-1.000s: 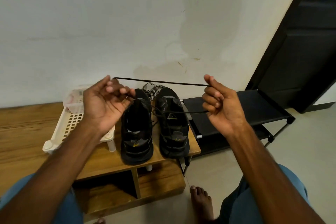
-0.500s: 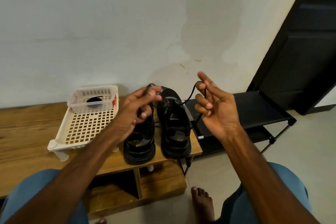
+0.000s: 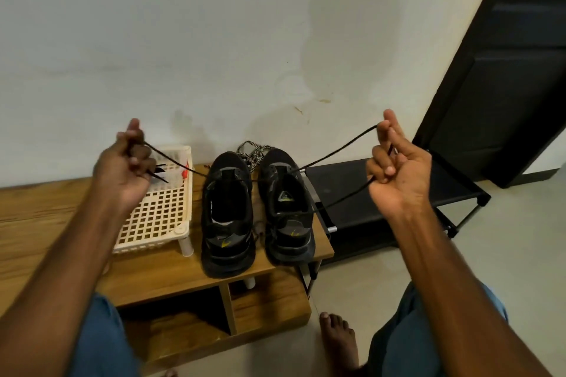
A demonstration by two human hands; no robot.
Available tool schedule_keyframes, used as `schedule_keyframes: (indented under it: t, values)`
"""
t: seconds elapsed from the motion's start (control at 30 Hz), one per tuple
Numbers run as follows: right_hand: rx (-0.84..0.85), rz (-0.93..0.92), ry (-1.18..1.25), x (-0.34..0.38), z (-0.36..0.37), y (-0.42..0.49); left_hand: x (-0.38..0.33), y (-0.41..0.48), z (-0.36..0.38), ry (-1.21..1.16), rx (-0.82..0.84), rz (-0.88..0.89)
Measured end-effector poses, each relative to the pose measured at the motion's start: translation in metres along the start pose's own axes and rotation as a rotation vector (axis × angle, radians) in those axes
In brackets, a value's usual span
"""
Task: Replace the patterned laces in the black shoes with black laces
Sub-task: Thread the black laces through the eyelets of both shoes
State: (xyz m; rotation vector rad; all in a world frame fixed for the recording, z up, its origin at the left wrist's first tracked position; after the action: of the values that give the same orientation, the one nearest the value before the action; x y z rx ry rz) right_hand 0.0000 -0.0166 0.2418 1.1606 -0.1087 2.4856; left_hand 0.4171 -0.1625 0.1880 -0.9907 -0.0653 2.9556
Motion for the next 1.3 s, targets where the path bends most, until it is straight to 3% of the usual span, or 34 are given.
schedule_keyframes:
  t: [0.23, 0.33, 0.47, 0.53, 0.63, 0.8, 0.9, 1.0, 1.07, 1.2, 1.3]
  values:
    - [0.351, 0.099, -0.402, -0.045, 0.058, -0.021, 0.103, -0.070, 0.099, 0.687, 0.427, -0.028]
    - [0.463, 0.183, -0.498, -0.065, 0.072, -0.030, 0.135, -0.099, 0.120, 0.678, 0.570, -0.097]
    - [0.462, 0.267, -0.506, -0.072, 0.074, -0.033, 0.133, -0.104, 0.125, 0.679, 0.582, -0.060]
    - [0.451, 0.293, -0.513, -0.071, 0.071, -0.034, 0.126, -0.098, 0.121, 0.766, 0.526, 0.022]
    - [0.377, 0.255, -0.469, -0.058, 0.062, -0.027, 0.100, -0.076, 0.101, 0.786, 0.267, 0.109]
    - [0.048, 0.020, 0.064, 0.004, 0.017, -0.004, 0.032, -0.027, 0.026, 0.474, -0.286, 0.177]
    - [-0.018, 0.012, 0.089, 0.007, 0.002, 0.000, 0.027, -0.021, 0.011, 0.509, -0.336, 0.168]
    - [0.046, 0.041, -0.125, -0.009, 0.012, -0.002, 0.043, -0.029, 0.031, 0.646, -0.214, 0.173]
    - [0.088, 0.000, -0.513, -0.015, 0.023, -0.006, 0.054, -0.039, 0.053, 0.729, -0.093, 0.196]
    - [0.206, -0.278, -1.197, -0.022, 0.048, -0.012, 0.068, -0.055, 0.100, 0.832, 0.158, 0.261]
    - [0.223, -0.345, -1.356, -0.022, 0.058, -0.001, 0.082, -0.054, 0.135, 0.874, 0.311, 0.228]
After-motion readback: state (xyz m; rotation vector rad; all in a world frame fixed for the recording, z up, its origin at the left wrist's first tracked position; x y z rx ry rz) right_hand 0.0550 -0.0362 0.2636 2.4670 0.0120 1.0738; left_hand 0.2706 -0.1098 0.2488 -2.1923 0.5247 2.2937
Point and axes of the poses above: each hand's wrist, its own y-axis towards the middle knuckle, its own z-axis out of the palm, x = y × z, the point moved 7 cm from there along y, towards the middle knuckle, and after that the axes turned 7 degrees about -y, right-handed, at the moved point
